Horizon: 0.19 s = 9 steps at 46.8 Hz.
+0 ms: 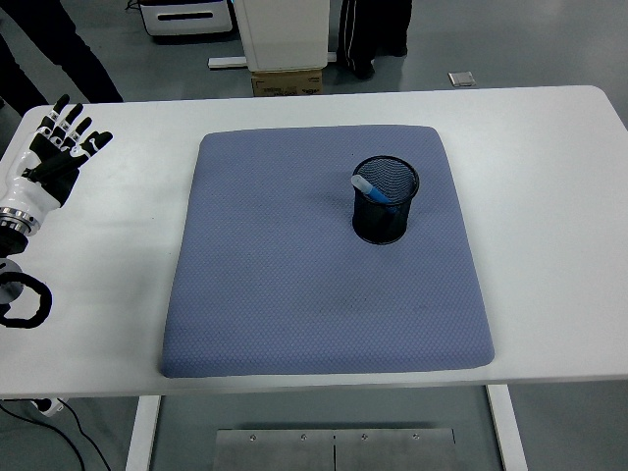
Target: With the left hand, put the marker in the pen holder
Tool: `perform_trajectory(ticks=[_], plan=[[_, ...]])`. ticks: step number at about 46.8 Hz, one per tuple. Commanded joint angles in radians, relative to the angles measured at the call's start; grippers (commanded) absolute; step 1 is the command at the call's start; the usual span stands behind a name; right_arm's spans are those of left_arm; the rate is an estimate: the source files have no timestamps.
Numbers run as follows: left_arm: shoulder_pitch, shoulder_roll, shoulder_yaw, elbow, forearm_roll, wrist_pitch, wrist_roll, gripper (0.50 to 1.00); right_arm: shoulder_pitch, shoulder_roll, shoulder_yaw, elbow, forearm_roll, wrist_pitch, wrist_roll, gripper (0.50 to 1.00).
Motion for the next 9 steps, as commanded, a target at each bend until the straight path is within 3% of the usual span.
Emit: perform_trajectory(ticks=[1, 9], plan=[[0.000, -0.001, 0.000, 0.000, 0.000, 0.000, 0.000, 1.000, 0.000, 0.000, 0.000, 0.000, 0.001, 0.000, 0.000, 1.000], [-0.001, -0.005, 0.000, 0.000, 0.001, 0.001, 0.000, 1.000, 0.000, 0.000, 0.000, 0.002, 0.002, 0.003, 0.000, 1.000]])
